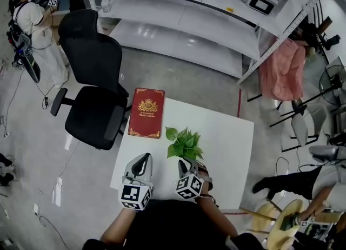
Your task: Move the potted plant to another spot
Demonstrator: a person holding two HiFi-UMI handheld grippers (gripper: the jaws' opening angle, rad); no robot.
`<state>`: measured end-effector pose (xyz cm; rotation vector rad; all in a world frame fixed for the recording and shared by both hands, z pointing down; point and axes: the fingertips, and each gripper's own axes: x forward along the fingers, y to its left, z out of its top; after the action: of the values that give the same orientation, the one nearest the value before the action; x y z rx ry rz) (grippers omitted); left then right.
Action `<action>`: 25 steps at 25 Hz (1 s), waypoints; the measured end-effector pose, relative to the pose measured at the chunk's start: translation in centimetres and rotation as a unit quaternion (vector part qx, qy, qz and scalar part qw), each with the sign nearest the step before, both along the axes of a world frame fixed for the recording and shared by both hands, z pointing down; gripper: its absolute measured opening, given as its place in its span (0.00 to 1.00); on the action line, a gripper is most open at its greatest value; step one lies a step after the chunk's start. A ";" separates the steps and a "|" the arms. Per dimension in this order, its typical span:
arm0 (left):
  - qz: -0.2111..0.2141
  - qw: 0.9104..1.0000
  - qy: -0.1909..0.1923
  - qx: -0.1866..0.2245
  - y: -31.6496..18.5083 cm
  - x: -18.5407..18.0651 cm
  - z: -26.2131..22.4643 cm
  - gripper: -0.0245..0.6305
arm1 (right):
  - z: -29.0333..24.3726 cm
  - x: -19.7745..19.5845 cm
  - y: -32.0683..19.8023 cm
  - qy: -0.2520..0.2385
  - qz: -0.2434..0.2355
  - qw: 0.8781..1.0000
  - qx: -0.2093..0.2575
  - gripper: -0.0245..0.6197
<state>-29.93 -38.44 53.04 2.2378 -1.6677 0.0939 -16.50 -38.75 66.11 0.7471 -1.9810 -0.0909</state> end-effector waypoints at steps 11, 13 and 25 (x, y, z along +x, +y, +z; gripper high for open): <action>-0.009 1.000 -0.008 0.022 1.8 2.1 -2.7 0.07 | -10.6 4.3 -0.8 -0.278 0.161 0.947 0.009 0.11; -0.005 1.000 -0.009 0.029 2.4 3.1 -3.4 0.07 | -12.2 5.5 -0.5 -0.307 0.172 0.936 0.018 0.09; 0.016 0.999 -0.008 0.037 4.4 6.7 -4.2 0.07 | -15.8 9.0 2.9 -0.373 0.202 0.905 0.039 0.06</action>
<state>-23.25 -33.99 48.83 2.3231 -1.6704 0.0596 -7.50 -35.86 50.34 1.3792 -2.4832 0.4293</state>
